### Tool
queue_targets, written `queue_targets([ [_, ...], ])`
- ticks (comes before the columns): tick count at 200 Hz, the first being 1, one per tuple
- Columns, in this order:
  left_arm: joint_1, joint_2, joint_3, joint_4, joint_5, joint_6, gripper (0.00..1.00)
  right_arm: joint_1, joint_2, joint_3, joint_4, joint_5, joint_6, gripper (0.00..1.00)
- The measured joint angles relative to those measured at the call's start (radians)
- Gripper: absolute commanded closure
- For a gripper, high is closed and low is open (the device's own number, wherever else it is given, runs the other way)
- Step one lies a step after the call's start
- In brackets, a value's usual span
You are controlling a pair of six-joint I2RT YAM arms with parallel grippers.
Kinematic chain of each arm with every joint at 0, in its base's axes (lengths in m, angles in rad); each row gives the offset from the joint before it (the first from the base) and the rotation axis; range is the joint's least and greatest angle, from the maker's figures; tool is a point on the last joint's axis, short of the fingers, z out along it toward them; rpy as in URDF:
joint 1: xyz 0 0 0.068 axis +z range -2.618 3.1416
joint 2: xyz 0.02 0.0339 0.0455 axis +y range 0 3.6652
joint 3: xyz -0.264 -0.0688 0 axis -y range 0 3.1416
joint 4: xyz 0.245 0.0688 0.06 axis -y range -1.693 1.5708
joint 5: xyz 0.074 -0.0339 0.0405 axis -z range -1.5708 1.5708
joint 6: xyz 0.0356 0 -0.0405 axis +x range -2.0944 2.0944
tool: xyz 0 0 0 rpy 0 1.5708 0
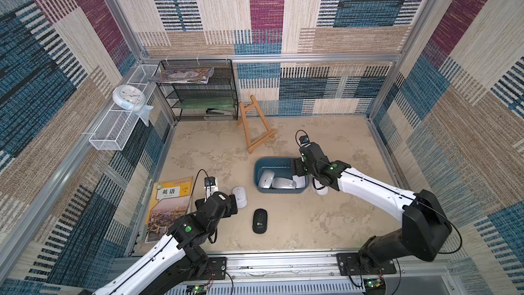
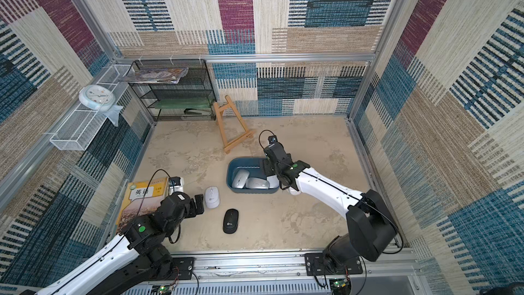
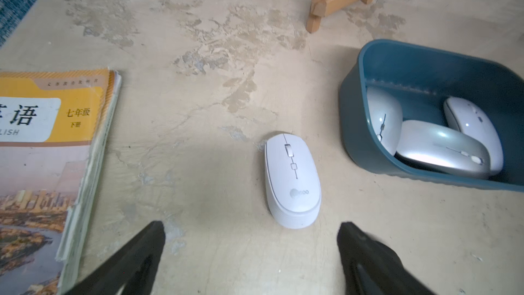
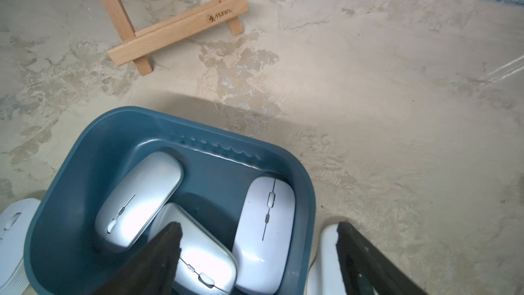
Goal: Take out the mouse from the storage box
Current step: Pick up the mouse from the storage box.
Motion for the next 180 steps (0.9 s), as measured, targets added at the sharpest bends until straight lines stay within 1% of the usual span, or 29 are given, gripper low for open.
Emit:
queue_targets([
  [30, -0.001, -0.145, -0.061, 0.045, -0.013, 0.044, 0.01, 0.025, 0.159, 0.144, -0.093, -0.033, 0.061, 0.14],
  [64, -0.001, -0.233, -0.089, 0.055, -0.026, 0.061, 0.01, 0.098, 0.327, 0.317, -0.180, -0.044, 0.112, 0.14],
  [96, -0.001, -0.252, -0.092, 0.055, -0.033, 0.061, 0.01, 0.161, 0.464, 0.470, -0.265, -0.032, 0.183, 0.13],
  [123, -0.001, -0.251, -0.092, 0.051, -0.051, 0.056, 0.01, 0.180, 0.562, 0.563, -0.343, -0.026, 0.271, 0.13],
  [151, -0.001, -0.253, -0.090, 0.046, -0.058, 0.044, 0.01, 0.192, 0.611, 0.598, -0.380, -0.029, 0.352, 0.12],
  [180, -0.001, -0.259, -0.087, 0.040, -0.066, 0.042, 0.01, 0.198, 0.618, 0.597, -0.377, -0.048, 0.411, 0.12],
])
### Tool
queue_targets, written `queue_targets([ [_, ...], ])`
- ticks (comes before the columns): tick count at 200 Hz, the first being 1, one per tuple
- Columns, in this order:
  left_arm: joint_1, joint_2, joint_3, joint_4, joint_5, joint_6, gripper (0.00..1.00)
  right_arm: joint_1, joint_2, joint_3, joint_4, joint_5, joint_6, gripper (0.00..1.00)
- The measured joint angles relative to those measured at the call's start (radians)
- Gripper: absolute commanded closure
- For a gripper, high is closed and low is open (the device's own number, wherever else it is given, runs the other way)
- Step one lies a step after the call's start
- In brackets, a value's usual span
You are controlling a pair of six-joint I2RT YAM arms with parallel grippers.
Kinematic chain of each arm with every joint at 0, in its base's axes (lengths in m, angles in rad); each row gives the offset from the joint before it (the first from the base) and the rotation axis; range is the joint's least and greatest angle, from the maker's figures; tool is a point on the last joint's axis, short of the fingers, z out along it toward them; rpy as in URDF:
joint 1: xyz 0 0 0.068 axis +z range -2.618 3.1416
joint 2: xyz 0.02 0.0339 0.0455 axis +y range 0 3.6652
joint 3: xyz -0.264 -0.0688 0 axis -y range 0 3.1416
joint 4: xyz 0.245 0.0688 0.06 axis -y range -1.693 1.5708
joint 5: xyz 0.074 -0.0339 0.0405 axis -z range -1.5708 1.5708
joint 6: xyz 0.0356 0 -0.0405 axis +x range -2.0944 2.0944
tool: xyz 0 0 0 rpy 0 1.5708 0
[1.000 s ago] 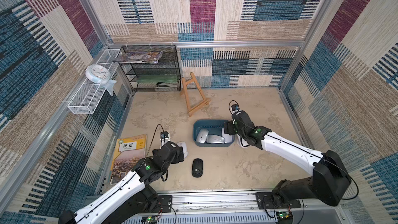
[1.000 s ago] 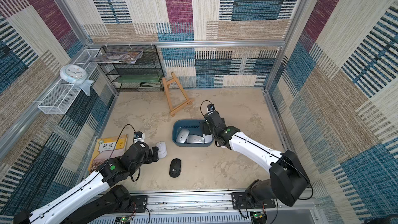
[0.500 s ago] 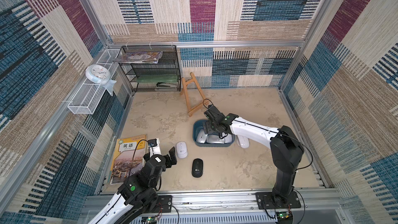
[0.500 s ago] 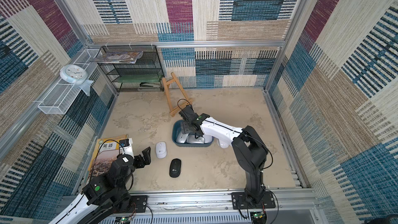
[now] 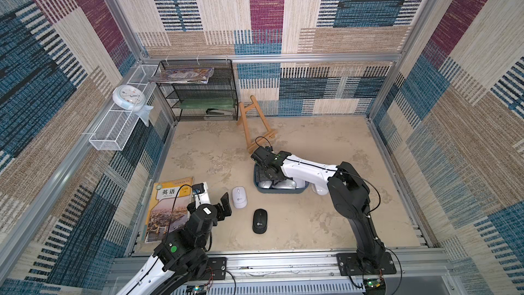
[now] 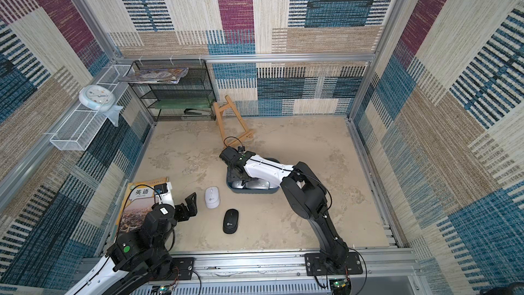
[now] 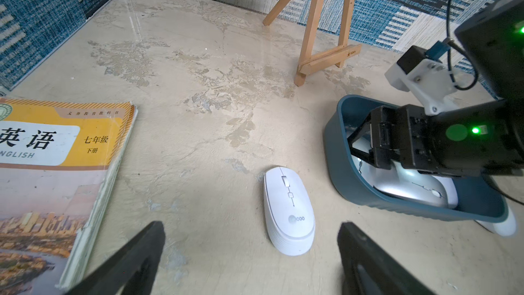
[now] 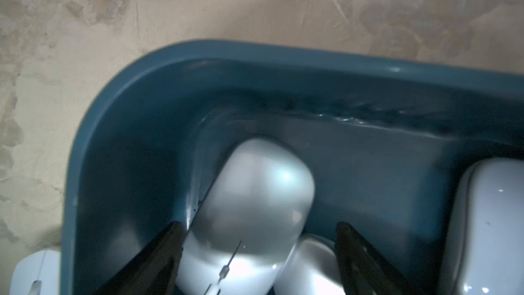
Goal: Take out the mouse from the storage box
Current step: Pick up the mouse from the storage box.
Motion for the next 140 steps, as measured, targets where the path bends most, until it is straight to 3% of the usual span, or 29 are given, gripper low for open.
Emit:
queue_targets([
  [140, 0.000, -0.009, 0.002, -0.001, -0.006, -0.003, 0.01, 0.000, 0.061, 0.024, 0.007, -0.005, 0.065, 0.35],
])
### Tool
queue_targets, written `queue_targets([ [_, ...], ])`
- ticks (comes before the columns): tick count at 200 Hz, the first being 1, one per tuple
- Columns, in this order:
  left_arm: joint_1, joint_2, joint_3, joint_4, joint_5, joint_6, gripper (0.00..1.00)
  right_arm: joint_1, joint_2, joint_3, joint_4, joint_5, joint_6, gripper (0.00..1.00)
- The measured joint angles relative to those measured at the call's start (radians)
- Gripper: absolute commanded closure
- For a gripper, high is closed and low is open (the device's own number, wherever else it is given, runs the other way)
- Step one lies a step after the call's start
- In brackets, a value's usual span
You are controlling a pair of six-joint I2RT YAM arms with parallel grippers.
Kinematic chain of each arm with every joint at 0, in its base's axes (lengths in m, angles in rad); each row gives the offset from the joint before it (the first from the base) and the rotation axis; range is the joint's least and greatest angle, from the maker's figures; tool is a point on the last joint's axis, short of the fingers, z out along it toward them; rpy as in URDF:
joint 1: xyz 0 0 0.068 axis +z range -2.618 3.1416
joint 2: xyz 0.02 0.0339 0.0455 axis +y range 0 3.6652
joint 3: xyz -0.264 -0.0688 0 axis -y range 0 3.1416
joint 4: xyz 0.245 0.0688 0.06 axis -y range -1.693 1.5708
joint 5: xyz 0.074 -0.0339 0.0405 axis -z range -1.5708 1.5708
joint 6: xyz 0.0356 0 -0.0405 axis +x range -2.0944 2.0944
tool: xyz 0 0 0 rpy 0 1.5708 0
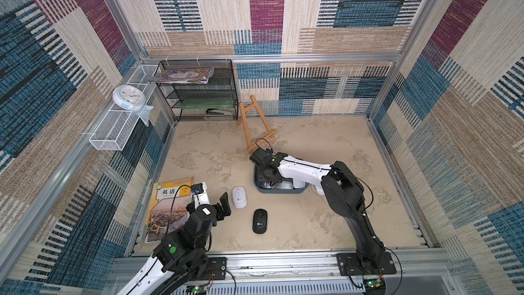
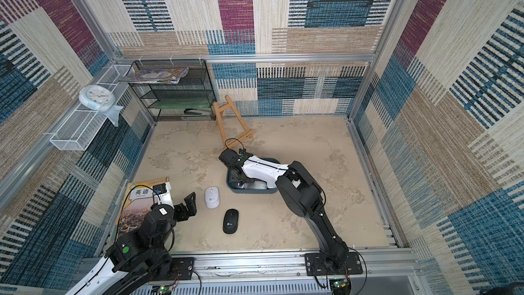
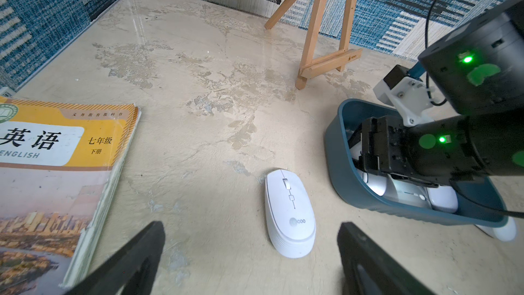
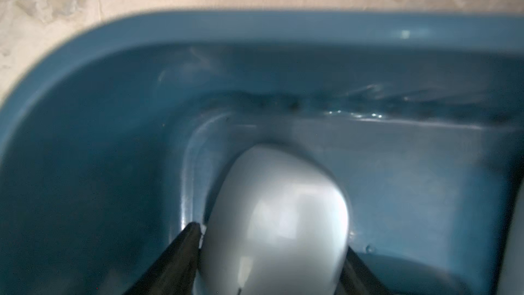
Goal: Take out the mouse from the storage box
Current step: Pick up the mouse from the storage box.
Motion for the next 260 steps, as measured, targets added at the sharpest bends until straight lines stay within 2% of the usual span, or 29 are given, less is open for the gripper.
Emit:
queue_targets([
  [16, 0.000, 0.000, 0.000, 0.000, 0.000, 0.000, 0.01, 0.000, -0.003, 0.000, 0.000, 0.003, 0.000, 0.36],
  [70, 0.000, 0.000, 0.000, 0.000, 0.000, 0.000, 0.01, 0.000, -0.032, -0.032, 0.025, 0.005, -0.001, 0.53],
  [100, 0.000, 0.001, -0.001, 0.000, 0.000, 0.000, 0.01, 0.000, -0.060, -0.045, 0.040, 0.001, -0.002, 0.58],
  [142, 0.000, -0.001, -0.001, 0.000, 0.001, 0.001, 0.01, 0.001, -0.095, -0.077, 0.098, -0.047, -0.030, 0.69],
  [187, 0.000, -0.003, -0.001, 0.000, 0.000, 0.000, 0.01, 0.000, -0.099, -0.089, 0.129, -0.068, -0.042, 0.69],
  [225, 0.000, -0.011, -0.001, 0.000, 0.000, 0.000, 0.01, 0.000, -0.098, -0.094, 0.140, -0.085, -0.053, 0.64],
  [260, 0.000, -0.014, -0.001, 0.000, 0.000, 0.000, 0.01, 0.000, -0.097, -0.096, 0.145, -0.100, -0.068, 0.66],
])
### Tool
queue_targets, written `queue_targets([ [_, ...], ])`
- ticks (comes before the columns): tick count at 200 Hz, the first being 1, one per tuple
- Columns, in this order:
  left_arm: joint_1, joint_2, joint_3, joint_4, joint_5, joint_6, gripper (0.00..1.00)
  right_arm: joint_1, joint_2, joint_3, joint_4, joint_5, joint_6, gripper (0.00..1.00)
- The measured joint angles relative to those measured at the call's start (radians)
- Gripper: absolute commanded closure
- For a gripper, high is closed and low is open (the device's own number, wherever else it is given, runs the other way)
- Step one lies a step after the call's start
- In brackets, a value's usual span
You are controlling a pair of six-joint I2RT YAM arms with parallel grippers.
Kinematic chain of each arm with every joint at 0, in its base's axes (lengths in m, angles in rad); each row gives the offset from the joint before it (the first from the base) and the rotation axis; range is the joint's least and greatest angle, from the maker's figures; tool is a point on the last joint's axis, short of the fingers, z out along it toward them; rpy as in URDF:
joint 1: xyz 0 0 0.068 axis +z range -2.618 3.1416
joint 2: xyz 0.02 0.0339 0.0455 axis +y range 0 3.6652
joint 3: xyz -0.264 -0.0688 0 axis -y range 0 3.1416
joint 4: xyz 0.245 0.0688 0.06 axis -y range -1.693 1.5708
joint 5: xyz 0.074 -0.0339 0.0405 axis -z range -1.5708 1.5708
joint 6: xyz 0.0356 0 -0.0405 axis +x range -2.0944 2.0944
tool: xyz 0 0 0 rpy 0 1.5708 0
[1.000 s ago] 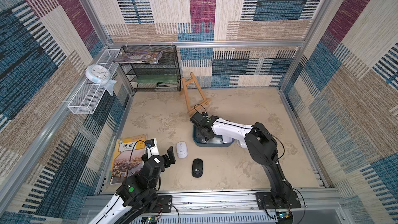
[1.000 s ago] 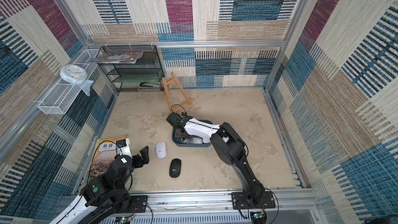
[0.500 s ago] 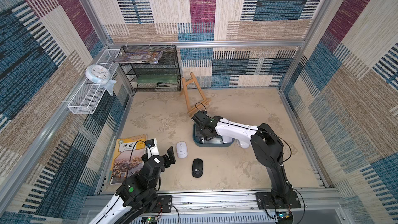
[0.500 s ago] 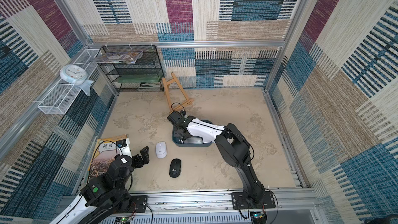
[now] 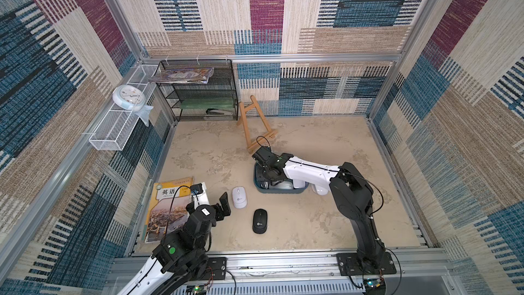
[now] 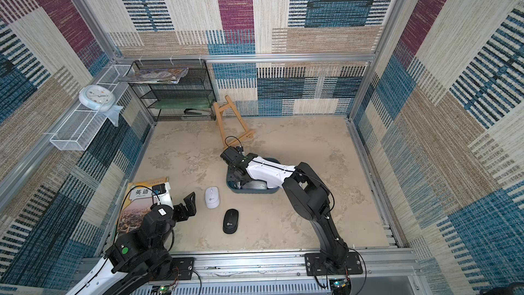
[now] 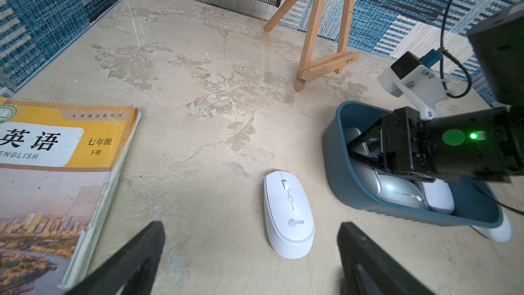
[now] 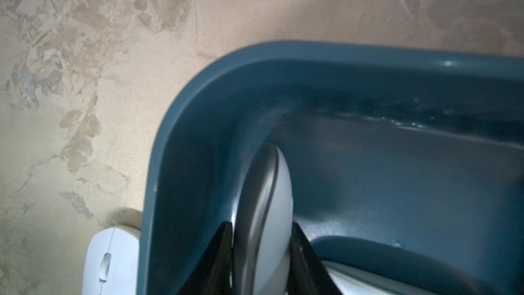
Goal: Take out the mouse from the storage box
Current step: Pick up the mouse from the storage box.
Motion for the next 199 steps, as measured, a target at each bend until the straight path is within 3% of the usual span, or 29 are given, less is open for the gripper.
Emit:
queue_targets([
  [58, 0.000, -0.003, 0.000, -0.001, 0.000, 0.000, 0.01, 0.001, -0.035, -0.031, 0.013, 0.003, -0.019, 0.71],
  [131, 0.000, -0.005, -0.003, -0.006, 0.004, 0.004, 0.01, 0.001, -0.194, -0.154, 0.080, 0.045, -0.035, 0.73],
  [199, 0.000, -0.003, -0.016, 0.005, 0.026, 0.019, 0.01, 0.003, -0.488, -0.460, 0.196, 0.028, 0.023, 0.73],
])
